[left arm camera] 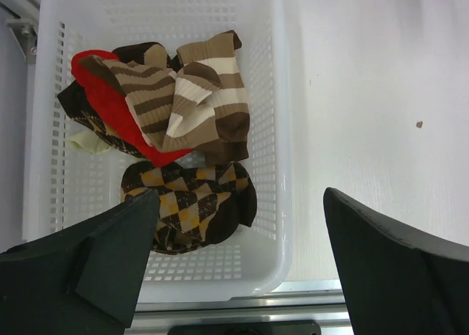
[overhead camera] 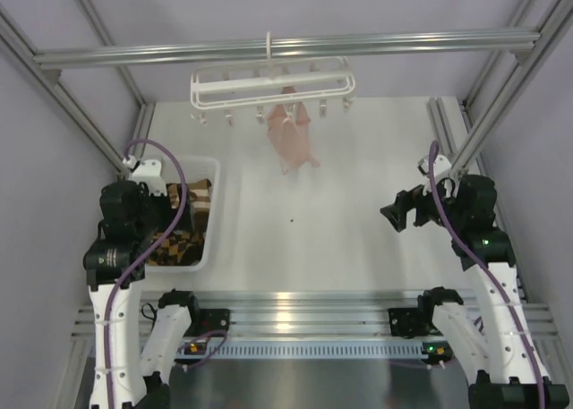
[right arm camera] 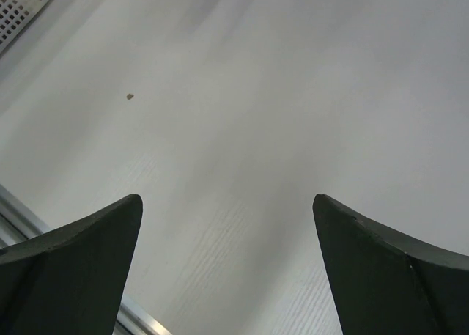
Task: Clip the socks to the hanger
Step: Open the clamp at the hanger.
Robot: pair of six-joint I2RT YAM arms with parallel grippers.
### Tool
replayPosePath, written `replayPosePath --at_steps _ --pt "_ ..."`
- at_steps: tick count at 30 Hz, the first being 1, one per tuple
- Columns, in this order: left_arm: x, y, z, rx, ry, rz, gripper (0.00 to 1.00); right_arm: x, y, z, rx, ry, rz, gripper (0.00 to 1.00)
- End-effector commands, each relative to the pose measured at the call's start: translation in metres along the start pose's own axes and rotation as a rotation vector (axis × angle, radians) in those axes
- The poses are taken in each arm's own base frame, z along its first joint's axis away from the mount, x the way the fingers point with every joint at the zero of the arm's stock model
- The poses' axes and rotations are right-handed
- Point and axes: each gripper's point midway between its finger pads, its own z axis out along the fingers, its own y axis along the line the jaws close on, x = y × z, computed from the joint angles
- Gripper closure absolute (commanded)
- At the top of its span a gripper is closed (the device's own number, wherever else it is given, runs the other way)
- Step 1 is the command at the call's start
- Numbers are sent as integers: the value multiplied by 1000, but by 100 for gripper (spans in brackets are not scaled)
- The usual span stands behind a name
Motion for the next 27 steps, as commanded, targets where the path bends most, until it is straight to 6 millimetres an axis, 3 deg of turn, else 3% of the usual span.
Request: replayPosePath --at_steps 1,6,7,11,14,16,22,25,27 --pt "-26 -7 -3 54 -99 93 2 -26 -1 -5 25 -113 -79 0" --pt "-40 -61 -17 376 -210 216 2 -43 13 -4 -56 -220 -130 0" --pt "-47 -80 -23 487 -251 229 2 -43 15 -1 -74 -218 -127 0" --pt "-59 -115 -38 723 -383 326 4 -55 20 6 -139 -250 -140 0" --pt "-74 -127 -43 810 -512 428 8 -66 25 8 -181 -291 -174 0" --pt "-74 -136 -46 887 -556 485 11 -71 26 12 -206 -300 -183 0" --pt "-90 -149 -32 1006 -554 528 19 -87 30 26 -274 -321 -204 0" --pt "-108 -167 -29 1041 -614 598 21 -91 35 37 -318 -304 -234 0" --pt "-115 -191 -28 1092 -632 645 24 -98 36 44 -341 -306 -245 0"
